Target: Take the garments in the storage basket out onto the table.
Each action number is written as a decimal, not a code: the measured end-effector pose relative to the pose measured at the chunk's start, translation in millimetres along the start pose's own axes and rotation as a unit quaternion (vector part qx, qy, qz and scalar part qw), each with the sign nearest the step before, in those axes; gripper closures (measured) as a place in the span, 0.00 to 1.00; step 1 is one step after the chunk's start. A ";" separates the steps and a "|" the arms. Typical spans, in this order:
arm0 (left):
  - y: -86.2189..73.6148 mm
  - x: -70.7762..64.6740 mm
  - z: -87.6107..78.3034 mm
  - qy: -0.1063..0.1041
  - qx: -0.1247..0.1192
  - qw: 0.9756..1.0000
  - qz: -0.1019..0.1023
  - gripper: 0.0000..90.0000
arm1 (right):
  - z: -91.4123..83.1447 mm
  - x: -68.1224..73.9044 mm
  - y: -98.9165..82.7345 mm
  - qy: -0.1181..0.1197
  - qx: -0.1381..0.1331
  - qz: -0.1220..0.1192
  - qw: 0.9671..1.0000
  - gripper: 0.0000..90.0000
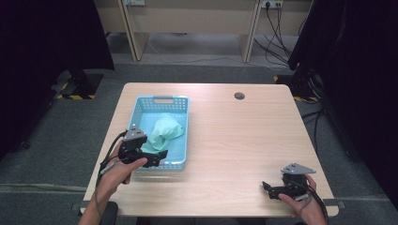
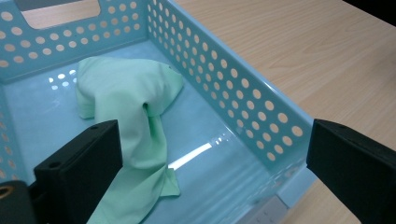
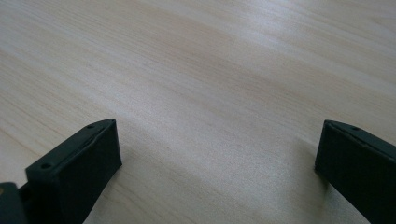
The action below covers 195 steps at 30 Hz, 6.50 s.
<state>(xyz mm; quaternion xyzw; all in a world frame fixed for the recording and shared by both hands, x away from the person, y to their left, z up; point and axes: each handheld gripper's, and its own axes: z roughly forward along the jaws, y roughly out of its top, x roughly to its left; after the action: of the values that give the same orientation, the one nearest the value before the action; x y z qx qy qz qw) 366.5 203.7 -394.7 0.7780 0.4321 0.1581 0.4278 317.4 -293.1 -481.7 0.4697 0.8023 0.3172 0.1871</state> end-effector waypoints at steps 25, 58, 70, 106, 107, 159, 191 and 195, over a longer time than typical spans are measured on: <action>17.6 29.2 40.6 0.023 0.032 0.999 -0.023 0.04 | 0.0 0.0 0.0 0.000 0.000 0.000 1.000 0.00; 32.5 47.8 63.1 0.036 0.061 0.997 -0.042 0.05 | 0.0 0.0 0.0 0.000 0.000 0.000 1.000 0.00; 30.0 51.3 79.4 0.045 0.078 0.995 -0.031 0.06 | 0.0 0.0 0.0 0.000 0.000 0.000 1.000 0.00; 8.7 62.9 112.9 0.077 0.120 0.990 0.006 0.70 | 0.1 0.4 0.0 0.003 -0.001 -0.004 1.000 0.00; 8.8 62.8 112.6 0.077 0.120 0.990 0.007 0.72 | 0.1 0.4 0.0 0.004 -0.001 -0.004 1.000 0.00; 50.9 46.3 52.3 0.037 0.023 0.999 0.021 0.78 | 0.0 0.9 -0.1 0.005 -0.001 -0.005 1.000 0.00; 89.8 25.5 33.3 0.026 0.010 0.998 0.057 0.77 | 0.6 0.9 0.6 0.004 0.000 -0.005 1.000 0.00; 95.5 19.8 35.4 0.021 0.008 0.998 0.064 0.77 | 0.6 0.9 0.6 0.004 0.000 -0.005 1.000 0.00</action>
<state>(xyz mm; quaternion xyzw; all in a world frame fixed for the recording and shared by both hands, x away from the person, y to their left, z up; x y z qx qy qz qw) 451.0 176.1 -341.2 0.8040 0.3919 0.1979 0.4011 317.6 -291.9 -481.7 0.4644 0.8054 0.3181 0.1854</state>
